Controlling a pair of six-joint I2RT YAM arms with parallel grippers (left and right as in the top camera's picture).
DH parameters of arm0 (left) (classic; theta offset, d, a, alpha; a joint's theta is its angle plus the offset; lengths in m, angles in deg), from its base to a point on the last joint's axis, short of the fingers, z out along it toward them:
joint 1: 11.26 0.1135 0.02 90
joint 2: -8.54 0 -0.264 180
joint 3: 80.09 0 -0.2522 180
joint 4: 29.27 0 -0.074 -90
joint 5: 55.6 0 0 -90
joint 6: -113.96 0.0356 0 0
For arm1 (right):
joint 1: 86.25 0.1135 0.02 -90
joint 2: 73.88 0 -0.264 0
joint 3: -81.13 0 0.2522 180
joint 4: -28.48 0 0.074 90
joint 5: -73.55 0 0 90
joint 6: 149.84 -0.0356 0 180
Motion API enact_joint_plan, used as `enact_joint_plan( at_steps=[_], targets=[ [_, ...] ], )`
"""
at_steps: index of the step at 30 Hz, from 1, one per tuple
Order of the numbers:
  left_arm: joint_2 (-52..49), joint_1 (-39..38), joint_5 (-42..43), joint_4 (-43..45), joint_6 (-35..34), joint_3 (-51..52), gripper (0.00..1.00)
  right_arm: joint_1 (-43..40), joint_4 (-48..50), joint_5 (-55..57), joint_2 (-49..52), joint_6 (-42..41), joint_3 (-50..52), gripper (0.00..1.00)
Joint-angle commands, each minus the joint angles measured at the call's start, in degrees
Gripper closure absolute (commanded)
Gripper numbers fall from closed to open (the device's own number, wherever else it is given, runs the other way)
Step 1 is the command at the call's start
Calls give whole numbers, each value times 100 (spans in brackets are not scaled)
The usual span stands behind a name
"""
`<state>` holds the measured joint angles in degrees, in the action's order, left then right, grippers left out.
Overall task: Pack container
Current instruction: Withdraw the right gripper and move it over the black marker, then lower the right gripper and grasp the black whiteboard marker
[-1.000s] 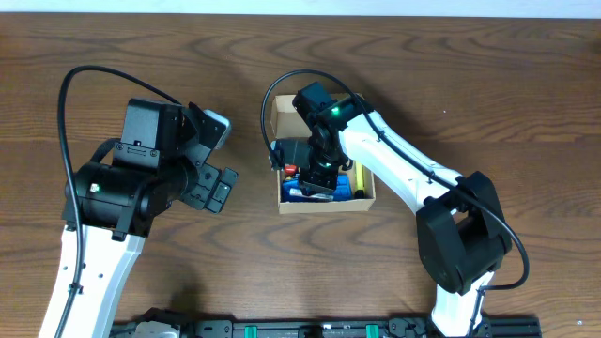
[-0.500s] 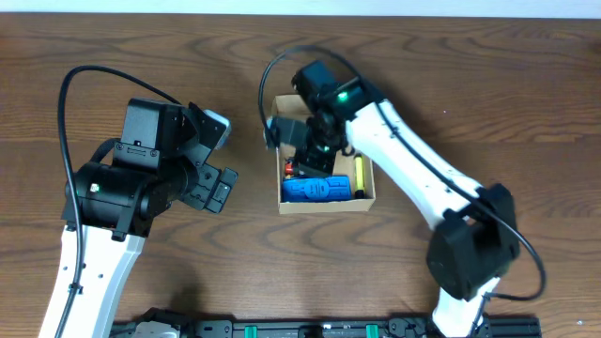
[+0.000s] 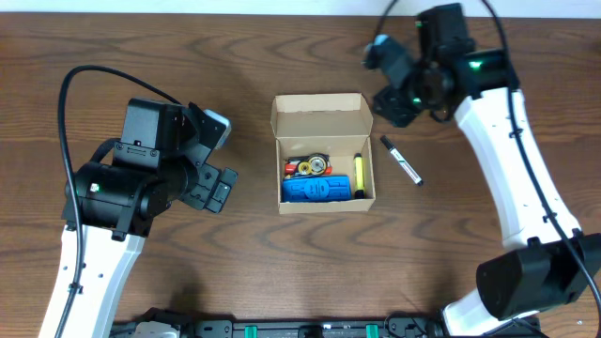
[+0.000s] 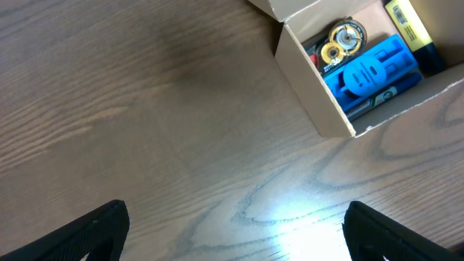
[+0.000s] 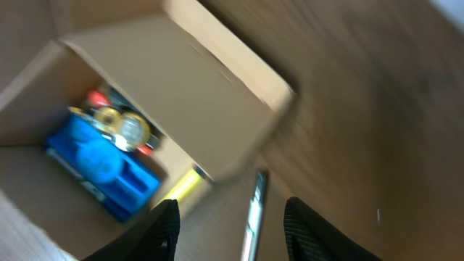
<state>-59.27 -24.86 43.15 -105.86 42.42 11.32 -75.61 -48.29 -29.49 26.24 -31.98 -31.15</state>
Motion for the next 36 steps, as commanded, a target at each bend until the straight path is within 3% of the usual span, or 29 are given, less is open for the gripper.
enact_joint_plan(
  at_steps=[1, 8, 17, 36],
  targets=[
    [22, 20, -17, -17, 63, -55, 5, -286, 55, 122, 39, -540, 413, 52],
    [22, 20, -20, -17, 63, -55, 5, -457, 776, 804, 39, -1158, 1600, 52],
    [22, 20, -20, -17, 63, -55, 5, -466, 2096, 951, 39, -1368, 3053, 50],
    [22, 20, -20, -17, 63, -55, 5, -638, 4083, 1014, 39, -1368, 4631, 48]
  ],
)
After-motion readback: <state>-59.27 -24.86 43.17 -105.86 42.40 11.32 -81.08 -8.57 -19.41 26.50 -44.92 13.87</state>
